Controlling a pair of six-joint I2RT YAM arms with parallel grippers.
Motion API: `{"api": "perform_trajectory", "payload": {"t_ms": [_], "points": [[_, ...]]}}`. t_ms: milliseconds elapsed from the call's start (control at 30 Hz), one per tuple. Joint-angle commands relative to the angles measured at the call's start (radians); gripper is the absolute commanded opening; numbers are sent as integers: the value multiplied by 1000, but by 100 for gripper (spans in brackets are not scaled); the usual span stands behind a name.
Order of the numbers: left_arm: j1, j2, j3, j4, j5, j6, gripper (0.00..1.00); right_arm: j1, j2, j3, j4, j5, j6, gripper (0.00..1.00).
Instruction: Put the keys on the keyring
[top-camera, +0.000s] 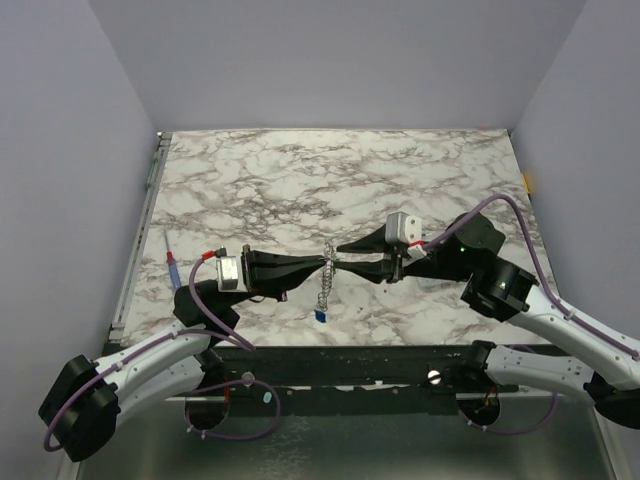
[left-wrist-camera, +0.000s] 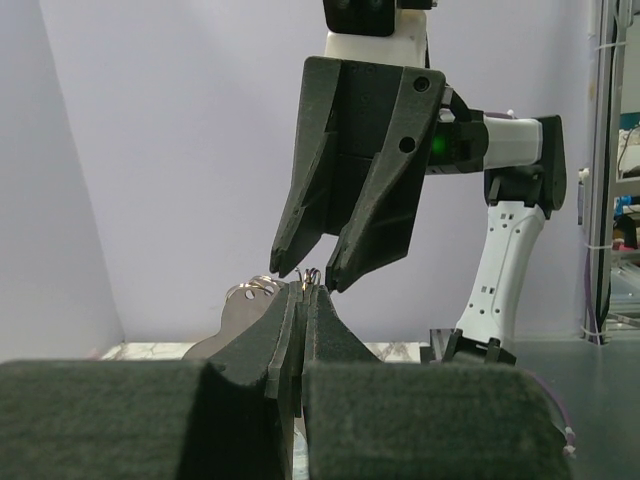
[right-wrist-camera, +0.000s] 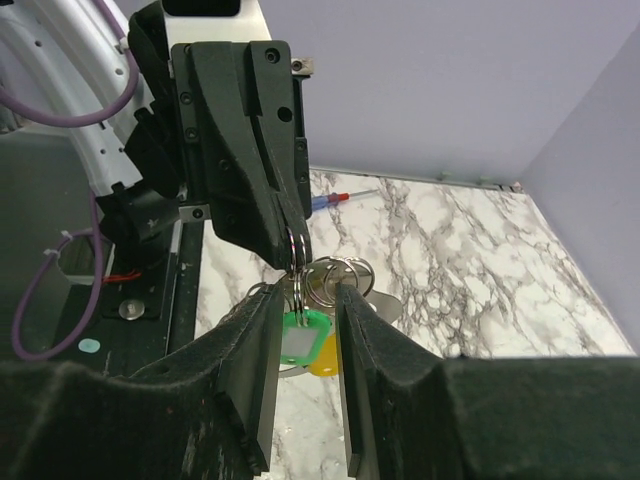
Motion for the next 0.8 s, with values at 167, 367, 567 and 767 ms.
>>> {"api": "perform_trajectory", "payload": {"t_ms": [167,367,567,767], "points": [[11,6,2,68,29,-17,0,3,26,41,0,-79,5,35],[16,12,4,65,43,-19,0,3,56,76,-31,-105,2,34],[17,11,5,64,43,-19,0,3,89,96,-60,-120,-6,30],[19,5,3,64,42,-19,0,3,89,85,-65,-103,-6,29]]}}
